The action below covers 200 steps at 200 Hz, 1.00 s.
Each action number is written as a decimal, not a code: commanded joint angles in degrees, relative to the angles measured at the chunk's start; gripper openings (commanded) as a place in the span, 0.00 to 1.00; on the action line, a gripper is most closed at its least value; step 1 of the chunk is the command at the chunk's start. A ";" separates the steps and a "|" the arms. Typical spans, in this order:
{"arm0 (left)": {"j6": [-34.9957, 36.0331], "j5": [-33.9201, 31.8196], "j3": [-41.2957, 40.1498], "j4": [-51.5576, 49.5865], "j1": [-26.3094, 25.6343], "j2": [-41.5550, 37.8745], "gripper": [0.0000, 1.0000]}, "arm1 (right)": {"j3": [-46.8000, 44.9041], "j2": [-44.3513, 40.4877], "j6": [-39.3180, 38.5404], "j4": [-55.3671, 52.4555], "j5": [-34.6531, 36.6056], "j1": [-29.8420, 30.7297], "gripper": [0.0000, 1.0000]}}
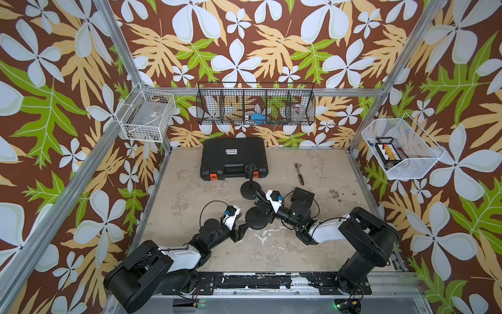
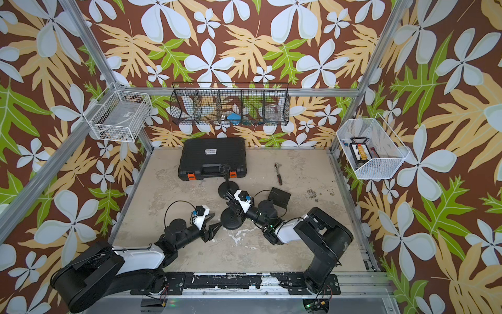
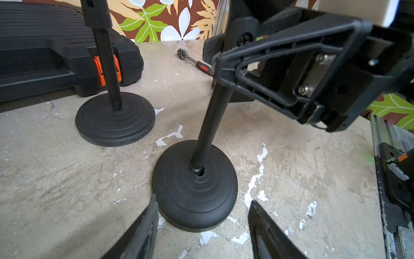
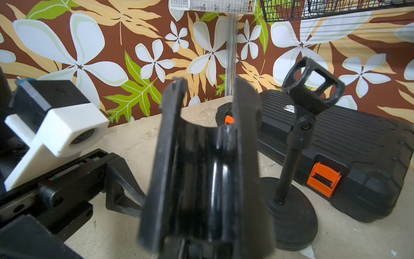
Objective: Assemble a microphone stand
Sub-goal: Hold the microphone stand pole at the microphone stand base.
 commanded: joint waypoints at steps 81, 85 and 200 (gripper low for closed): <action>1.19 -0.23 0.38 3.67 -0.04 1.54 0.65 | -3.17 0.78 1.49 2.45 -3.33 0.04 0.03; 1.19 -0.23 0.38 3.72 -0.04 1.53 0.65 | -3.11 0.87 1.40 2.41 -3.44 0.02 0.03; 1.13 2.14 1.74 13.82 -0.04 11.73 0.66 | 0.94 1.67 0.60 -9.22 -3.36 0.72 0.00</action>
